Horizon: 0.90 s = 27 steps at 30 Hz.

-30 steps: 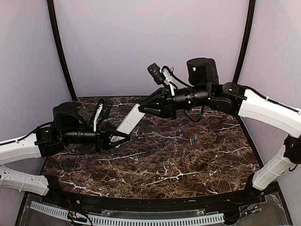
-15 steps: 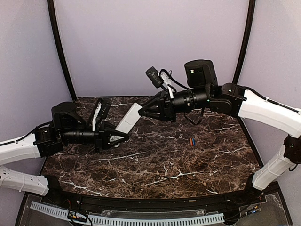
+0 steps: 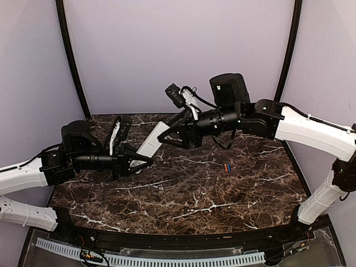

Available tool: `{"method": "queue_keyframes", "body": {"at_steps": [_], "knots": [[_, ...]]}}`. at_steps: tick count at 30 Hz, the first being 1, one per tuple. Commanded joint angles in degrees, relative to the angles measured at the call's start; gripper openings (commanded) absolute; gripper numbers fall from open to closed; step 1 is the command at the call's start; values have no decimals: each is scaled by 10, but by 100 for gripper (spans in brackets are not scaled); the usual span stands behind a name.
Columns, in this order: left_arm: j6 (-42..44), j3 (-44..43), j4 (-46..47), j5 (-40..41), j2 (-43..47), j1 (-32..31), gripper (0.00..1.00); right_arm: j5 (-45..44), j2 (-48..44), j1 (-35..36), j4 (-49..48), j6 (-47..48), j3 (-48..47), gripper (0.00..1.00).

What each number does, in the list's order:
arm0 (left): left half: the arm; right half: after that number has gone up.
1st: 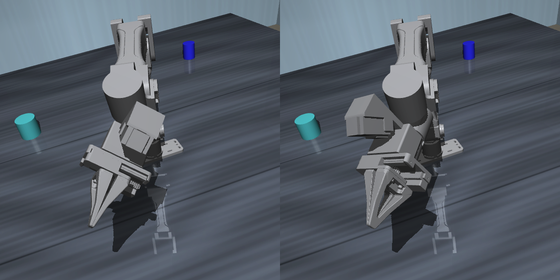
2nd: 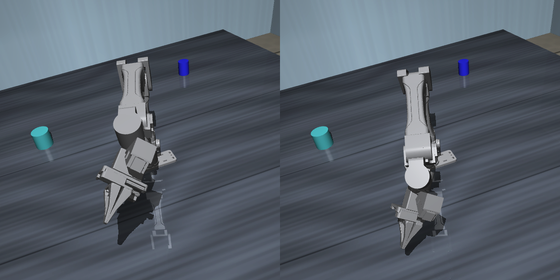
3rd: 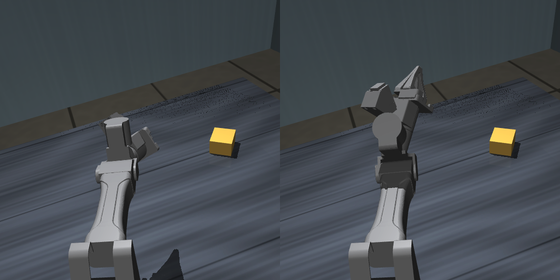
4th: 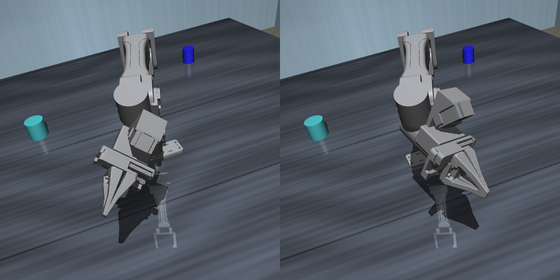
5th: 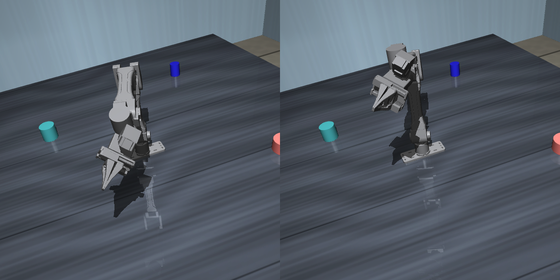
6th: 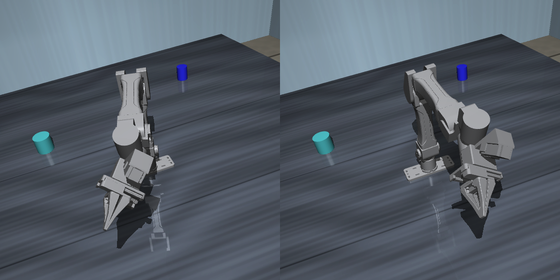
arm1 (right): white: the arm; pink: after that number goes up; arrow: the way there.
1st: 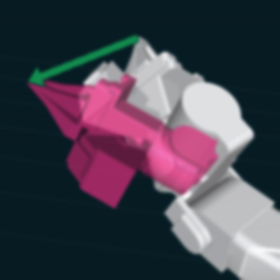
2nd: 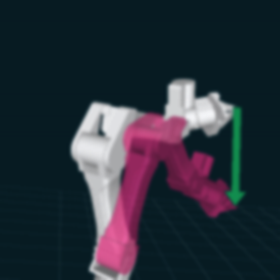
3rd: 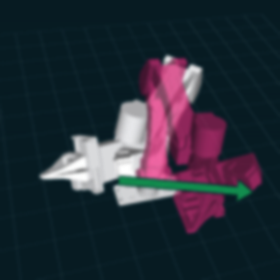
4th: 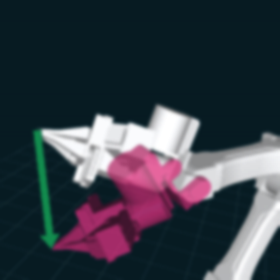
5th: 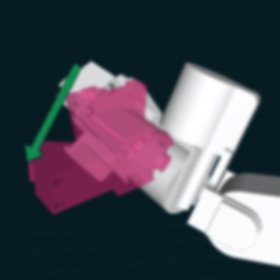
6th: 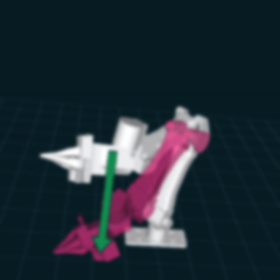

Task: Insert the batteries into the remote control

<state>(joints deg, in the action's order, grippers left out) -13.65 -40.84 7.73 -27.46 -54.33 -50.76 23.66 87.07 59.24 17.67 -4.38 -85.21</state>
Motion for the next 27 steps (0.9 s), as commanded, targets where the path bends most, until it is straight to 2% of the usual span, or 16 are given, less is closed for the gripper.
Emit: {"method": "queue_keyframes", "body": {"at_steps": [1, 6, 8, 14, 16, 21, 27], "knots": [[7, -10, 10, -13, 3, -2, 0, 12, 16, 6, -6, 2, -19, 56], [6, -10, 11, -16, 2, -2, 0, 27, 34, 6, -13, 7, -32, 57], [6, -10, 13, -18, 4, -2, 0, 31, 36, 6, -12, 9, -35, 54], [10, -8, 10, -33, 7, -2, 0, 36, 36, 1, 9, 20, -44, 23], [13, -7, 9, -39, 9, -2, 0, 38, 33, -4, 21, 24, -47, 17], [19, -4, 3, -48, 16, -2, 0, 52, 16, -18, 38, 31, -45, 17], [26, -1, -17, -46, 16, -1, 0, 61, 3, -30, 47, 30, -44, 24]]}}
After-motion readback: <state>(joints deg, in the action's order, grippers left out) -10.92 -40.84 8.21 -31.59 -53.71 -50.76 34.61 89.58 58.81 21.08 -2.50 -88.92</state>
